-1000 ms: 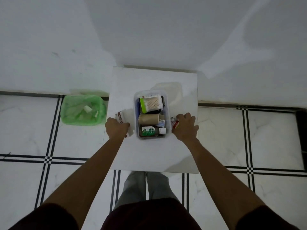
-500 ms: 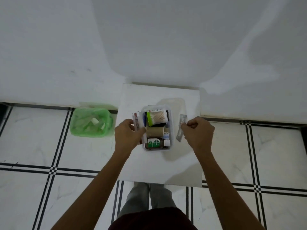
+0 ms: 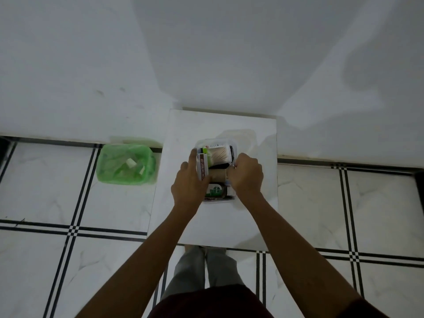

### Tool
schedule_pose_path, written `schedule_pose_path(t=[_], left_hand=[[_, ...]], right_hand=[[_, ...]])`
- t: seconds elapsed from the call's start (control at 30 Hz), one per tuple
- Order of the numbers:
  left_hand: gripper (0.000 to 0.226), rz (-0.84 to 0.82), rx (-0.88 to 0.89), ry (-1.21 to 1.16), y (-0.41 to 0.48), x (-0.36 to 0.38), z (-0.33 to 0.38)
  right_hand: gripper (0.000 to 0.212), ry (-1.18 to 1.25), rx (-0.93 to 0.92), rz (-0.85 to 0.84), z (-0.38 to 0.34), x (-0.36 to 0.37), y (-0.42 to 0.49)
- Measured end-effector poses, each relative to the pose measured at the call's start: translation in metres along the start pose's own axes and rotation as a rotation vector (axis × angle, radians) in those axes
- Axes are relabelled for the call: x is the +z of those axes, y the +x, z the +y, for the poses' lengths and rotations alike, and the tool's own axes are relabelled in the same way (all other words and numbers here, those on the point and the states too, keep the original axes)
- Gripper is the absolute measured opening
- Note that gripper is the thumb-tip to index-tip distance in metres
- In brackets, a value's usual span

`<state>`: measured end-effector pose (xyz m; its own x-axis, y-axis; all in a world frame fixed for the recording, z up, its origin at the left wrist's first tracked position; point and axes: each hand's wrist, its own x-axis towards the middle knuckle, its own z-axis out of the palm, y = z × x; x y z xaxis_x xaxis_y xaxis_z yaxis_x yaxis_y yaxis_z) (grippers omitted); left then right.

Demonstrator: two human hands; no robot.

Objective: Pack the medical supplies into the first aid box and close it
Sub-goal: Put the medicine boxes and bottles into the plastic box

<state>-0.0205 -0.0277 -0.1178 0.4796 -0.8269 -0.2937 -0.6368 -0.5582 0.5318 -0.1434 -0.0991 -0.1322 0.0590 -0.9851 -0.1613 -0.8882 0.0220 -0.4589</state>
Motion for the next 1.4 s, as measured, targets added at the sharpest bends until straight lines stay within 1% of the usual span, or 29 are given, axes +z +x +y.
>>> schedule_pose_path(t=[0.07, 0.1, 0.17, 0.23, 0.3, 0.43, 0.5, 0.57, 0.63, 0.67, 0.7, 0.73, 0.77, 0.83, 0.93, 1.0, 1.1, 1.17, 1.27, 1.33, 1.4], left_hand=[[0.072, 0.03, 0.09, 0.103, -0.001, 0.002, -0.005], [0.067, 0.041, 0.125, 0.158, -0.001, 0.003, -0.006], [0.062, 0.037, 0.157, 0.227, 0.001, 0.004, -0.009], [0.062, 0.032, 0.154, 0.25, 0.004, 0.005, -0.01], [0.06, 0.039, 0.153, 0.244, 0.006, 0.005, -0.009], [0.052, 0.052, 0.154, 0.205, 0.003, 0.008, -0.005], [0.052, 0.04, 0.12, 0.171, 0.002, 0.009, -0.006], [0.052, 0.02, 0.096, 0.146, 0.002, 0.011, -0.007], [0.049, 0.024, 0.087, 0.075, 0.003, 0.011, -0.007], [0.045, 0.034, 0.074, 0.015, 0.004, 0.01, -0.007], [0.04, 0.05, 0.057, -0.045, 0.006, 0.009, -0.006], [0.036, 0.064, 0.044, -0.089, 0.009, 0.008, -0.006], [0.033, 0.071, 0.035, -0.114, 0.012, 0.007, -0.007], [0.029, 0.059, 0.032, -0.132, 0.021, 0.005, -0.01], [0.02, 0.044, 0.054, -0.136, 0.032, 0.001, -0.015], [0.017, 0.027, 0.063, -0.12, 0.036, -0.003, -0.017], [0.015, 0.015, 0.066, -0.11, 0.04, -0.009, -0.017], [0.013, 0.009, 0.062, -0.099, 0.039, -0.013, -0.017], [0.01, -0.036, 0.064, -0.034, 0.035, -0.013, -0.019], [0.008, -0.052, 0.109, -0.086, 0.031, -0.009, -0.022], [0.019, -0.057, 0.151, -0.163, 0.028, -0.004, -0.025]], right_hand=[[0.007, -0.045, -0.029, -0.011, 0.0, 0.0, 0.002], [0.006, -0.06, -0.044, -0.007, -0.001, 0.001, 0.002], [0.008, -0.045, -0.069, 0.023, -0.001, 0.002, 0.003], [0.011, -0.014, -0.087, 0.064, -0.001, 0.004, 0.004], [0.011, -0.009, -0.096, 0.076, -0.001, 0.005, 0.005], [0.013, -0.092, -0.079, 0.0, -0.001, 0.006, 0.01], [0.017, -0.122, -0.087, -0.003, -0.003, 0.003, 0.009], [0.022, -0.109, -0.135, 0.082, -0.003, -0.002, 0.002], [0.02, -0.027, -0.239, 0.176, -0.001, -0.001, -0.012], [0.02, 0.046, -0.281, 0.142, 0.001, 0.003, -0.022], [0.023, 0.125, -0.291, 0.053, 0.002, 0.007, -0.032], [0.03, 0.175, -0.272, -0.058, 0.001, 0.012, -0.041], [0.038, 0.176, -0.253, -0.13, 0.0, 0.018, -0.049], [0.047, 0.091, -0.24, -0.133, -0.001, 0.028, -0.056], [0.044, 0.005, -0.253, -0.095, -0.009, 0.033, -0.054], [0.041, 0.008, -0.26, -0.107, -0.014, 0.032, -0.05], [0.036, -0.002, -0.215, -0.122, -0.017, 0.02, -0.045], [0.034, -0.125, -0.225, -0.132, -0.015, 0.012, -0.039], [0.036, -0.307, -0.256, -0.247, -0.012, 0.003, -0.034], [0.034, -0.399, -0.28, -0.299, -0.014, 0.001, -0.034], [0.034, -0.455, -0.335, -0.286, -0.016, -0.001, -0.033]])
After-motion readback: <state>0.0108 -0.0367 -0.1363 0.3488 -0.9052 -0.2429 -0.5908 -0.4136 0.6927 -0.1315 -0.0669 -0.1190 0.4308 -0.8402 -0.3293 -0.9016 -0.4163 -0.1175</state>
